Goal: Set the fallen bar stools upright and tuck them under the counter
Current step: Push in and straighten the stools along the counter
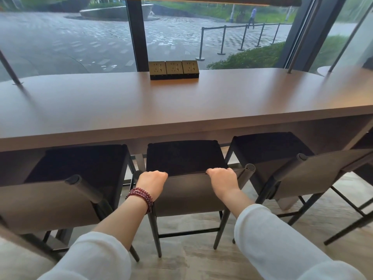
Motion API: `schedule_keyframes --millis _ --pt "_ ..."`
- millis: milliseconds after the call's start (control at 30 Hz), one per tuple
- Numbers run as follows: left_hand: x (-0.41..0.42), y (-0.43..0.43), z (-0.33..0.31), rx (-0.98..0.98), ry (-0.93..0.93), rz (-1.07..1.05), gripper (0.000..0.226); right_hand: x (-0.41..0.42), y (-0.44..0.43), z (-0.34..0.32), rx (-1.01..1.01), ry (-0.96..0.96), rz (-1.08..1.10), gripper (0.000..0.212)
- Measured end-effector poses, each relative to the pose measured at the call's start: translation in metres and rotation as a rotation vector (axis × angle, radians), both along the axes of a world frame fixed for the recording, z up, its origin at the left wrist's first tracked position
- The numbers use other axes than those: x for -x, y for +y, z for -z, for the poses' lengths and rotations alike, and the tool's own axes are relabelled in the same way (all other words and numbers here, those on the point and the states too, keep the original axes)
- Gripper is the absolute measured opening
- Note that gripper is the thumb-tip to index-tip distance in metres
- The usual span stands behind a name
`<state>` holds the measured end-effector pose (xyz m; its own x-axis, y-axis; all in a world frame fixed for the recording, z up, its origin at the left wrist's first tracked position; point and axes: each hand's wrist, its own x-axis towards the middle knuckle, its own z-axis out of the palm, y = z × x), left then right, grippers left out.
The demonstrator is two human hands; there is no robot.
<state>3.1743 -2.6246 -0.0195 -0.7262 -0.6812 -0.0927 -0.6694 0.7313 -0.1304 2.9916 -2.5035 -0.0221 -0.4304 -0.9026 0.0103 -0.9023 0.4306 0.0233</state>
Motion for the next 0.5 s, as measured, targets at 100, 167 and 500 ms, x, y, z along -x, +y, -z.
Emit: schedule_keyframes --millis 100,167,500 --pt "0.000 0.003 -0.001 -0.003 -0.009 -0.005 0.033 0.001 0.000 -0.001 -0.006 0.004 0.005 0.035" --pt "-0.002 0.006 -0.002 0.000 -0.013 0.001 0.032 0.001 0.000 -0.002 -0.005 0.006 0.010 0.034" --pt "0.008 0.018 -0.020 -0.144 0.037 0.001 0.035 0.006 0.013 -0.014 -0.009 -0.115 -0.048 0.039"
